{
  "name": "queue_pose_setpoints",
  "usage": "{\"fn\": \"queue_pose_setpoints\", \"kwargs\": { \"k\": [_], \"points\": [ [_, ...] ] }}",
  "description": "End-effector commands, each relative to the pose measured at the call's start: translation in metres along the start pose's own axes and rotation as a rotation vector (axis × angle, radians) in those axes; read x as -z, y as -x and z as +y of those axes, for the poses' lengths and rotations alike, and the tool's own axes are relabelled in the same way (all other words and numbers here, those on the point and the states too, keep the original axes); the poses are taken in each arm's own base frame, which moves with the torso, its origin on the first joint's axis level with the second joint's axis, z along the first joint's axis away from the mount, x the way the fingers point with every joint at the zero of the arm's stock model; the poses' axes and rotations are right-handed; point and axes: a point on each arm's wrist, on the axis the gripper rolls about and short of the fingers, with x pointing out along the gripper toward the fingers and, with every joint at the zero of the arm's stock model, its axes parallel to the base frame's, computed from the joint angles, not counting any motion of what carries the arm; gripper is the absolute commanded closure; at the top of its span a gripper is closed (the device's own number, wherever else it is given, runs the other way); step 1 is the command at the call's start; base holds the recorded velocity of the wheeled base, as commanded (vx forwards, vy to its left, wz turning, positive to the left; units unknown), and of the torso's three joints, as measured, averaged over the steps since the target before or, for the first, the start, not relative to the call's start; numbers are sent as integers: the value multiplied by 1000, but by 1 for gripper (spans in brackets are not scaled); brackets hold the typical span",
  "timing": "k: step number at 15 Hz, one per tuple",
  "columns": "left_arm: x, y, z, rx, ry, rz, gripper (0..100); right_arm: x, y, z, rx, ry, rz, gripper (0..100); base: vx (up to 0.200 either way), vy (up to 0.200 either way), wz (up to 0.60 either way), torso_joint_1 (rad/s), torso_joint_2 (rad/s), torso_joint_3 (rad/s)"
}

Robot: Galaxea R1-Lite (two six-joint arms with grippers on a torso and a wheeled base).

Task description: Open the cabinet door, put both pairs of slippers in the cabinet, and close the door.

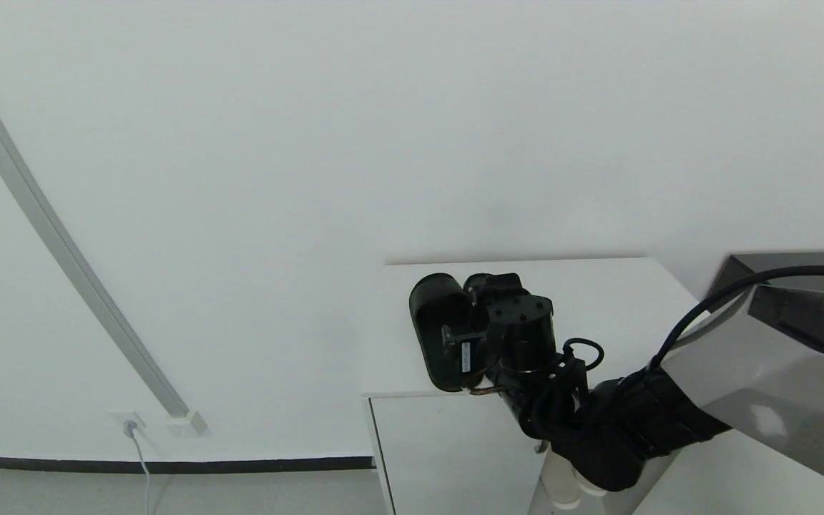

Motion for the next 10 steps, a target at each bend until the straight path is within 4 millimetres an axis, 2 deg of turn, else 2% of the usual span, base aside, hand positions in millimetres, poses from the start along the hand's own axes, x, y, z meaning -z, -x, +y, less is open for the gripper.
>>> {"fn": "queue_pose_setpoints", "kwargs": {
  "k": [1, 6, 10],
  "points": [
    [0, 0, 0, 0, 0, 1, 100, 12, -22, -2, 25, 13, 4, 0, 0, 0, 0, 0, 0, 0],
    [0, 0, 0, -2, 2, 1, 100, -8, -42, -3, 45, 46, -1, 0, 0, 0, 0, 0, 0, 0],
    [0, 0, 0, -3, 6, 1, 100, -9, -62, 1, 56, 38, -11, 0, 0, 0, 0, 0, 0, 0]
  ]
}}
